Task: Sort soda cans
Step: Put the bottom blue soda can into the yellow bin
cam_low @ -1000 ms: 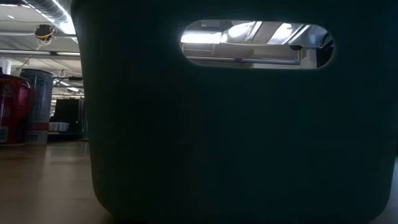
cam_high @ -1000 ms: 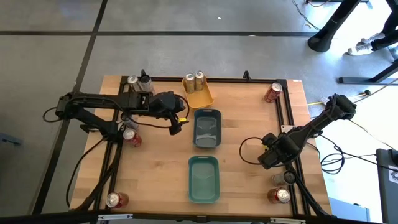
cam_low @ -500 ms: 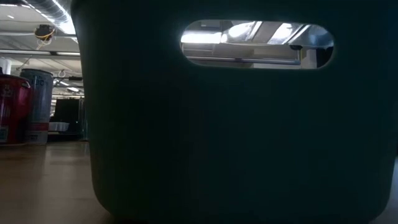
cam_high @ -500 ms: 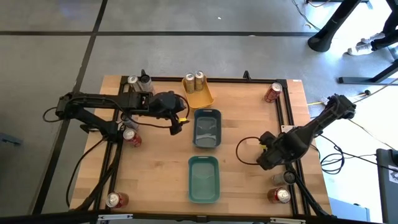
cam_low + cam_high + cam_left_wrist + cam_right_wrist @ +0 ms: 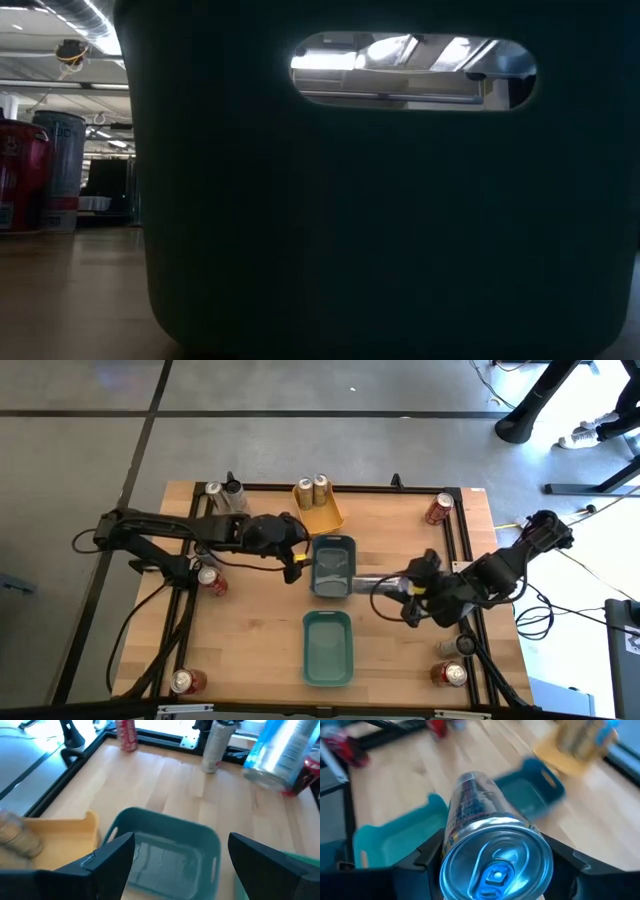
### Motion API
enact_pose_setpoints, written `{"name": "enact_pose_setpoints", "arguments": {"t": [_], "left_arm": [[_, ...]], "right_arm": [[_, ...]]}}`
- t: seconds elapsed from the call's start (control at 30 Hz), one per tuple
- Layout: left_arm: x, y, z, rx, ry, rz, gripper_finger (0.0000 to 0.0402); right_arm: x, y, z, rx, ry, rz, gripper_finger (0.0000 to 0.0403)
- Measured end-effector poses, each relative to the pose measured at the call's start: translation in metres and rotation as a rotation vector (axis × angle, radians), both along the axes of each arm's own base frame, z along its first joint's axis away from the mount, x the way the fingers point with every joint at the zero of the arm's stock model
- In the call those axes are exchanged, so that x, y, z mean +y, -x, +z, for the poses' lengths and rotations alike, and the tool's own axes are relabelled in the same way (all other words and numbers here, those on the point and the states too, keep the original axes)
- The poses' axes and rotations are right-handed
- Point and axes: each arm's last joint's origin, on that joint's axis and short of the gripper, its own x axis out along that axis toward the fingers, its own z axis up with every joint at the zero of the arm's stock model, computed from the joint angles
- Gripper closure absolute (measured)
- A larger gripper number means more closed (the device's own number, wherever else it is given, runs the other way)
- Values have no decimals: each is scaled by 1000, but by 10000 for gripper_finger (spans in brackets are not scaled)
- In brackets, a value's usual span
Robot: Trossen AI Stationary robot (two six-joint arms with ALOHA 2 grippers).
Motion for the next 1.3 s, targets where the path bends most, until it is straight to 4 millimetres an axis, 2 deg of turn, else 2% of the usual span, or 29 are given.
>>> {"name": "enact_pose_setpoints", "arguments": {"t": [0.17,0.43,0.7,1.07,1.3], "left_arm": [[-10,-13,-5,-45,10,-29,94],[-27,-15,-4,-66,15,-86,94],[-38,-17,-8,-56,12,-111,94],[-42,-32,-26,-23,13,-97,94],[-41,-36,-27,-50,-2,-102,94]], "right_arm": [[1,-31,-5,-28,81,88,181],[1,-62,-18,-11,196,152,181],[4,-69,-11,-87,290,225,182],[-5,-76,-8,-94,342,239,182],[-14,-82,-1,-141,348,226,183]]}}
